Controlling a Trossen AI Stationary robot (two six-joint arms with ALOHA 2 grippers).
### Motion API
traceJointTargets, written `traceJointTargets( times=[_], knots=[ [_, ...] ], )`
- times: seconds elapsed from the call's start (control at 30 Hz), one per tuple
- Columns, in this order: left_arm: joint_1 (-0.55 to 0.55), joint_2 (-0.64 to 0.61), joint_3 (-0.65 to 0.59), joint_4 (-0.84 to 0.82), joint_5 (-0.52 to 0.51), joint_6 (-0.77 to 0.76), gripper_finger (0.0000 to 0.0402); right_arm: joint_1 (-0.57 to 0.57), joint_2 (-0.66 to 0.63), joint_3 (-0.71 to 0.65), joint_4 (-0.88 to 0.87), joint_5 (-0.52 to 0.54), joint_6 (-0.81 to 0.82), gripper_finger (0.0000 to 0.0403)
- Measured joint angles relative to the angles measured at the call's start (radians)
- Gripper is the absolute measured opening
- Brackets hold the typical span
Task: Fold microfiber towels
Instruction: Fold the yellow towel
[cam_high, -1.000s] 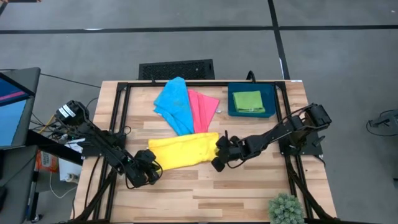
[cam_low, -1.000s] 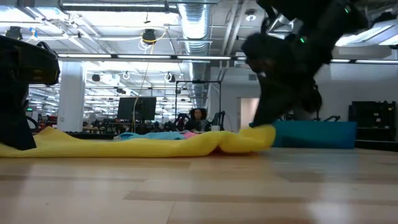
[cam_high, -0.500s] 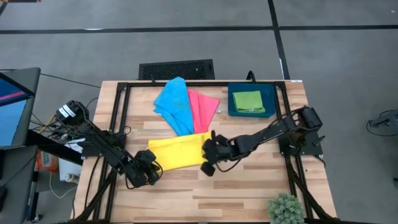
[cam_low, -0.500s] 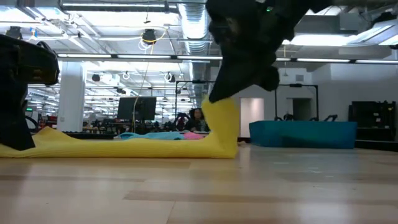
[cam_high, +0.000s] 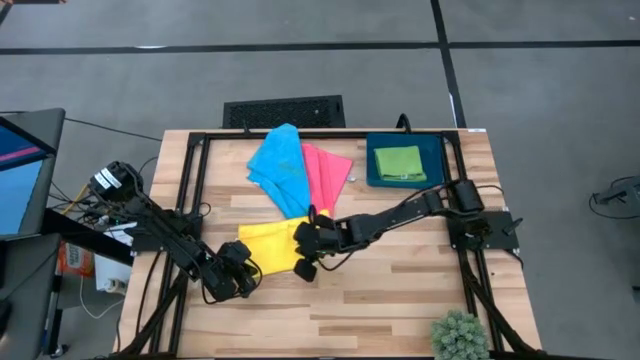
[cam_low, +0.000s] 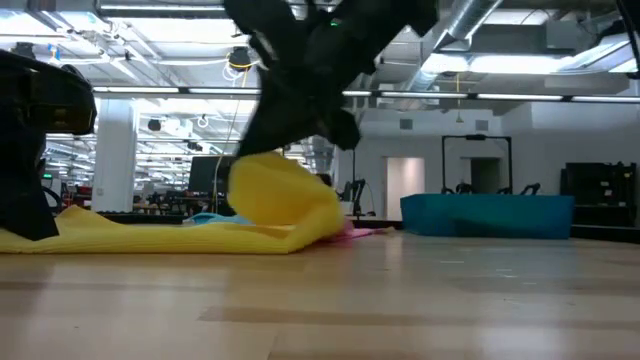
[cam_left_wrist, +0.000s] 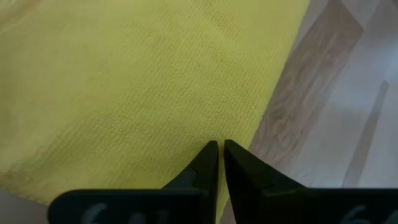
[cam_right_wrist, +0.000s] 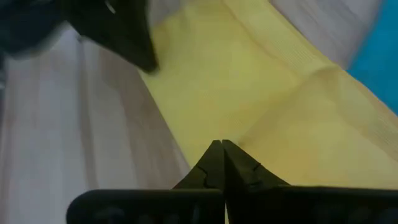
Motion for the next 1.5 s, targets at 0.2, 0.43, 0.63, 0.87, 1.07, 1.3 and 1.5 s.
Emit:
traceJointTargets(
  times=[0.2,0.43,0.63,0.87,1.07,1.3,1.5],
  knots=[
    [0.0,0.0,0.0,0.006,-0.023,0.001,0.0017,0.004,0.038,0.057,-0.001,-0.062,-0.019,0.0014],
    [0.0,0.0,0.0,0.017,-0.037,0.006,0.0017,0.012,0.084,0.063,0.043,-0.095,-0.028,0.0039],
    [0.0,0.0,0.0,0.027,-0.032,0.005,0.0017,0.0,0.073,0.063,0.049,-0.107,-0.03,0.0087],
    [0.0,0.0,0.0,0.098,-0.064,-0.032,0.0017,-0.04,-0.084,0.067,-0.123,0.019,-0.071,0.0131],
    [0.022,0.0,0.006,0.178,-0.16,-0.07,0.0017,-0.095,-0.117,0.063,-0.251,0.044,-0.059,0.015],
    [0.141,0.0,0.009,0.169,-0.117,-0.07,0.0014,-0.093,-0.042,0.061,-0.223,-0.012,0.014,0.0163],
    [0.237,0.0,0.009,0.178,-0.085,-0.027,0.0003,-0.091,-0.046,0.063,-0.215,-0.015,0.017,0.0163]
  ],
)
